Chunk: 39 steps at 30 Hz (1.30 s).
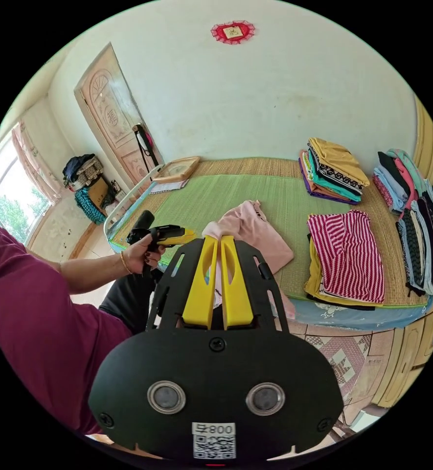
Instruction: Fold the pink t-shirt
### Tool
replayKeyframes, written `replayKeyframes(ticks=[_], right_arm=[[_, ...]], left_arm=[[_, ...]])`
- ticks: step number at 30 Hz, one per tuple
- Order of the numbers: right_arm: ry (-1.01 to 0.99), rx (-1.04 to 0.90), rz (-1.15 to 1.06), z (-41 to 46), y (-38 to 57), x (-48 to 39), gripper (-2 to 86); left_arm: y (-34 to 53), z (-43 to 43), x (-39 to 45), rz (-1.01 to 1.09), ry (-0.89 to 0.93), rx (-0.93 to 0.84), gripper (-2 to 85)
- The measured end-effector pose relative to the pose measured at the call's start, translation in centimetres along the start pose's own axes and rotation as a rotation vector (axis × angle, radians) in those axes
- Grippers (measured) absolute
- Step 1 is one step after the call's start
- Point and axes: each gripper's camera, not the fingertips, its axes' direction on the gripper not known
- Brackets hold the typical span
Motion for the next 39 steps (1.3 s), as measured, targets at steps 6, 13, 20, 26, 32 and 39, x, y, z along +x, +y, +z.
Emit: replayKeyframes(ticks=[6,13,20,26,32,39], right_arm=[[-0.019,0.038,-0.023,-3.6,0.6,2.1,0.7],[-0.069,0.082,0.016,-6.4,1.8,6.4,0.6],[-0.103,0.102,0.041,-8.0,3.5,11.2,0.5],[-0.137,0.128,0.072,-8.9,5.5,15.3,0.6],[-0.133,0.124,0.074,-9.8,7.3,18.1,0.6],[-0.117,0.131,0.094,-11.1,10.0,21.8,0.6]], left_arm=[[-3.9,-0.6,-4.2,-0.138,-0.034,0.033,9.4],[-7.2,0.2,-6.4,-0.274,-0.057,0.014,9.5],[-8.0,-0.8,-5.5,-0.277,0.013,0.032,8.1],[-6.5,-5.2,-5.4,-0.322,-0.015,0.119,9.9],[-6.9,-6.5,-3.4,-0.326,-0.055,0.08,8.0],[-4.9,-10.4,0.4,-0.276,-0.059,0.062,1.6]])
